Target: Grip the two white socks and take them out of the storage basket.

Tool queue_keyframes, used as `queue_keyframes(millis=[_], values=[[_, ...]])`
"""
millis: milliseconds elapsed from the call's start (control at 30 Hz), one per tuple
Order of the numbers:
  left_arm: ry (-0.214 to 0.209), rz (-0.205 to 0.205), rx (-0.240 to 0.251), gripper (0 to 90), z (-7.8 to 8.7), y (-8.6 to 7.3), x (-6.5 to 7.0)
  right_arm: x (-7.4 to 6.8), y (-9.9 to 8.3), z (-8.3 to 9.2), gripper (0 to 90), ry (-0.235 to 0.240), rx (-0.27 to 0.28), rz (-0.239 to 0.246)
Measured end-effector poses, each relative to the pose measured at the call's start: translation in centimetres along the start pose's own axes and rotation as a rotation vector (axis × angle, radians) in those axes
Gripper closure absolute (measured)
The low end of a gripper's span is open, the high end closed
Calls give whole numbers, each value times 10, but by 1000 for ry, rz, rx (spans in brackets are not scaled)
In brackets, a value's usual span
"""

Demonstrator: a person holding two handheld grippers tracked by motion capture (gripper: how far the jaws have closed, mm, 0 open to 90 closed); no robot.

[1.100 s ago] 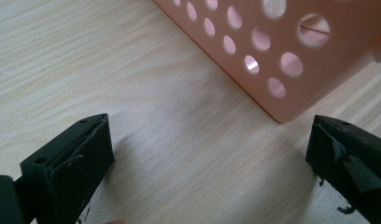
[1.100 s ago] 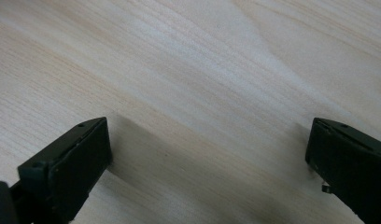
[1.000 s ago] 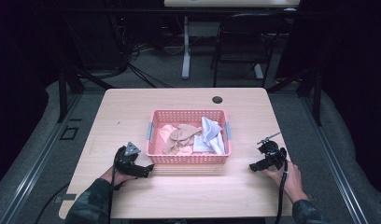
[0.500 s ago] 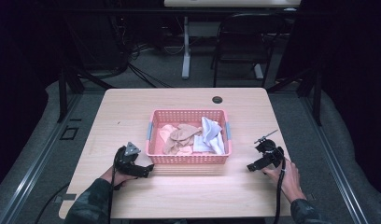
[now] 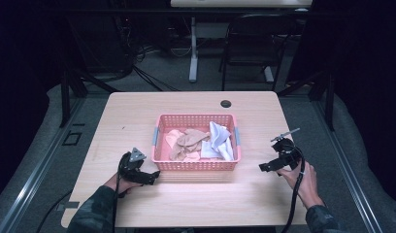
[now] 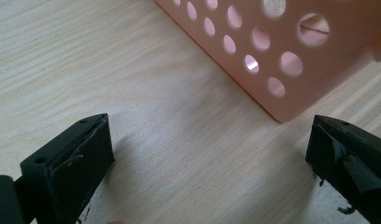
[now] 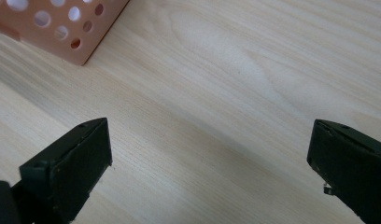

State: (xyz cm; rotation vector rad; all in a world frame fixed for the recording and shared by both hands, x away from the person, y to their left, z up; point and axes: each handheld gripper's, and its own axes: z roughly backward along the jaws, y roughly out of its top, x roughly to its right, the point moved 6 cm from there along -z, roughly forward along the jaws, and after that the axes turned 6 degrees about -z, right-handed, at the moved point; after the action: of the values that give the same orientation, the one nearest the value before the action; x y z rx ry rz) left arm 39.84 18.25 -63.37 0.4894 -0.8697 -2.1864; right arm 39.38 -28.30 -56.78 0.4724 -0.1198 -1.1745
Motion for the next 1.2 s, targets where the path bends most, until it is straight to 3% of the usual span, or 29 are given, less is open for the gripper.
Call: queue_keyframes(millis=[233, 367, 500, 867, 967, 1200], values=[[0, 2, -1, 5, 0, 0, 0, 0, 4, 9, 0, 10, 22, -11], [1, 1, 0, 5, 0, 0, 0, -6, 7, 16, 0, 12, 30, 13], [0, 2, -1, 5, 0, 0, 0, -18, 16, 27, 0, 44, 52, 37], [2, 1, -1, 5, 0, 0, 0, -42, 32, 54, 0, 67, 108, 80], [2, -3, -1, 5, 0, 0, 0, -50, 38, 55, 0, 78, 108, 90], [1, 0, -1, 4, 0, 0, 0, -74, 54, 52, 0, 92, 80, 162]])
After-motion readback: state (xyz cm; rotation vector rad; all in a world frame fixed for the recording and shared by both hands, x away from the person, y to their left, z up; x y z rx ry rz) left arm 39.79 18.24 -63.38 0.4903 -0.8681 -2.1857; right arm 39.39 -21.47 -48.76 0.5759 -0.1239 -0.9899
